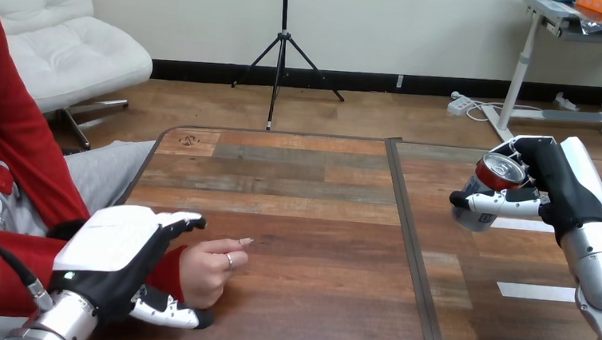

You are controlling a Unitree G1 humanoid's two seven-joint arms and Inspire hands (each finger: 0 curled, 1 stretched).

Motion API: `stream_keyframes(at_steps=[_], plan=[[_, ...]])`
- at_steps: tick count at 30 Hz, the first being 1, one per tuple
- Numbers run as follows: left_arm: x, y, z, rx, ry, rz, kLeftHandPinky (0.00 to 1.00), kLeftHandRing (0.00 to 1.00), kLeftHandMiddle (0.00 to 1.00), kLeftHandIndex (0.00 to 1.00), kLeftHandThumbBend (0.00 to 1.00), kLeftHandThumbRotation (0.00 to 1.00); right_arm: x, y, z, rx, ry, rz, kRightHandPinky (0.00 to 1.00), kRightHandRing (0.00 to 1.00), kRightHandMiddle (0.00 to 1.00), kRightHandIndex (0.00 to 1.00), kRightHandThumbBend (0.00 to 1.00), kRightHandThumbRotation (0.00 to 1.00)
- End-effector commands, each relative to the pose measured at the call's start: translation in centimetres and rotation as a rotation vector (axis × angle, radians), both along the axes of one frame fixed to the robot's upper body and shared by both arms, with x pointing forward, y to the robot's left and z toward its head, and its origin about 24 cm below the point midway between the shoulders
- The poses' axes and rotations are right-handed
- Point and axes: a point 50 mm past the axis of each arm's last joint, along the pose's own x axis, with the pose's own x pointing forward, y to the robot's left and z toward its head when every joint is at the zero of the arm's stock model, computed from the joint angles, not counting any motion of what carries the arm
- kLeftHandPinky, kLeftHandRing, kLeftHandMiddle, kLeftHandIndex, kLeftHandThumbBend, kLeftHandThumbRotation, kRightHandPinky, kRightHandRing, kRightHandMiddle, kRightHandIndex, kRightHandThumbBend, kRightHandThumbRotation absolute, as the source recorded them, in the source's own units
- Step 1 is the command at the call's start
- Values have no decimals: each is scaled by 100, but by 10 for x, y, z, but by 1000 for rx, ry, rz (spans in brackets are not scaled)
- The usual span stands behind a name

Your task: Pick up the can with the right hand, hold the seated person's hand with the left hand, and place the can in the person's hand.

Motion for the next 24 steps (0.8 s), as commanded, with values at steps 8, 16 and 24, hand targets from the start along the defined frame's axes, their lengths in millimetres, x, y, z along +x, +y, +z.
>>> stream_keyframes(at_steps=[8,16,24], plan=[[18,5,11,54,-33,16,74,80,82,81,100,23,11,3,33,2,-142,32,33,37,45,46,84,0],[19,8,8,66,3,43,76,80,82,81,99,20,11,3,33,1,-141,32,30,35,44,46,84,0],[20,11,5,81,11,56,75,80,81,81,98,17,11,3,33,8,-147,35,31,35,44,46,84,0]])
